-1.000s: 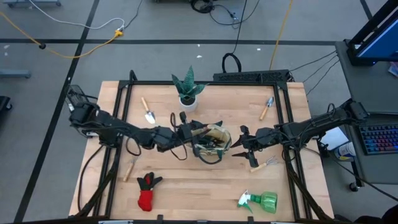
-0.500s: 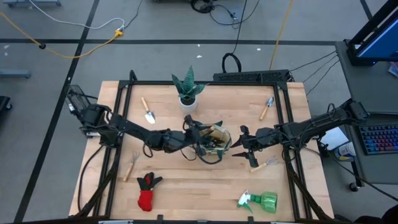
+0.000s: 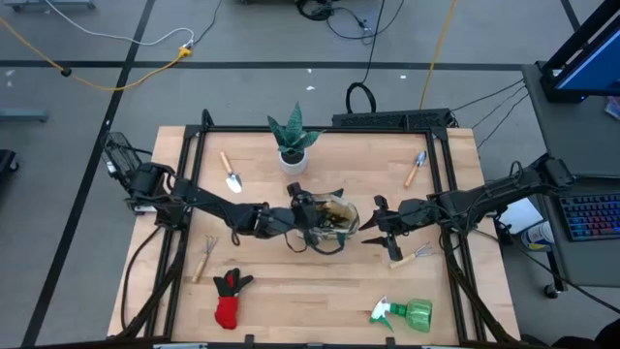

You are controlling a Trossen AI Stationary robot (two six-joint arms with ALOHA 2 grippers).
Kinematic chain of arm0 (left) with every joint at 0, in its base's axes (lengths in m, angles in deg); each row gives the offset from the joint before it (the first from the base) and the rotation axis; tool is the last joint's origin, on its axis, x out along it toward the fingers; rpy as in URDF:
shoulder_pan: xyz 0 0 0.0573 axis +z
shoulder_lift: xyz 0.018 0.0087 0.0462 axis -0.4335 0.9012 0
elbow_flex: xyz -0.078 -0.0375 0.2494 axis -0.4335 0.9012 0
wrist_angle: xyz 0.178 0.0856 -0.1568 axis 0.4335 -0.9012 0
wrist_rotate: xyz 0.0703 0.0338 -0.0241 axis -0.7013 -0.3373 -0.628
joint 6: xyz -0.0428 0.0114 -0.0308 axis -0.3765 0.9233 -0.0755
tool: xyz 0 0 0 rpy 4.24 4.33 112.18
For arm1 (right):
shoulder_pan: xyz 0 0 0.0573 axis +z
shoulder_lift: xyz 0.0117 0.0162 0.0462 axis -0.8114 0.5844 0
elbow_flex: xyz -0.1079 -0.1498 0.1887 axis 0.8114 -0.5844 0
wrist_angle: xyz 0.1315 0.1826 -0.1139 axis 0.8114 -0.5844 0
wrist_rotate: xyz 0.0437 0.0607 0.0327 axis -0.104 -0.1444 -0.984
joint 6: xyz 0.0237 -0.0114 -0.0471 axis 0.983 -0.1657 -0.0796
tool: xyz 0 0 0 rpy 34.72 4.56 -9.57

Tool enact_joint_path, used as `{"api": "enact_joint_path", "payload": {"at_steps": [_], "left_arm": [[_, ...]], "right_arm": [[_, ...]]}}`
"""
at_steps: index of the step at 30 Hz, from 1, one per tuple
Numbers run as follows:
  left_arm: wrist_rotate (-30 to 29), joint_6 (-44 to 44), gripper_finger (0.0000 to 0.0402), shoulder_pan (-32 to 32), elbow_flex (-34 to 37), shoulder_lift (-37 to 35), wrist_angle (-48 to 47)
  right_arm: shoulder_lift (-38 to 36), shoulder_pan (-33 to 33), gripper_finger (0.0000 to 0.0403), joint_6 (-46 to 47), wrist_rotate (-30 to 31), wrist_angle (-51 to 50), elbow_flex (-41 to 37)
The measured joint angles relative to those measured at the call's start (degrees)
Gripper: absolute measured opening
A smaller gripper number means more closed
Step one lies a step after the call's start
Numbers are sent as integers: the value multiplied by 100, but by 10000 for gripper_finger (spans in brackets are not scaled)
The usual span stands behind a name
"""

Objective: Pick & Place Garden tools in Gardening bag
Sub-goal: Put the middle trowel into the gardening bag

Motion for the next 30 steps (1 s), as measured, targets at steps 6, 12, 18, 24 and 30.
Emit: {"api": "enact_joint_path", "payload": {"at_steps": [6, 12, 18, 24, 30], "left_arm": [[1049, -229, 72, 261, 0, 0, -553], [1678, -602, 72, 601, 0, 0, -1024], [2347, -889, 72, 907, 2, 0, -1259], [2636, -938, 72, 1050, 2, 0, -1374], [2636, -873, 79, 1053, 2, 0, -1378]], "right_arm": [[0, -1, 169, 0, 0, 0, 0], [0, 0, 169, 0, 0, 0, 0], [0, -1, 169, -2, 0, 0, 0], [0, -2, 169, -2, 0, 0, 0], [-1, -1, 169, -2, 0, 0, 0]]}}
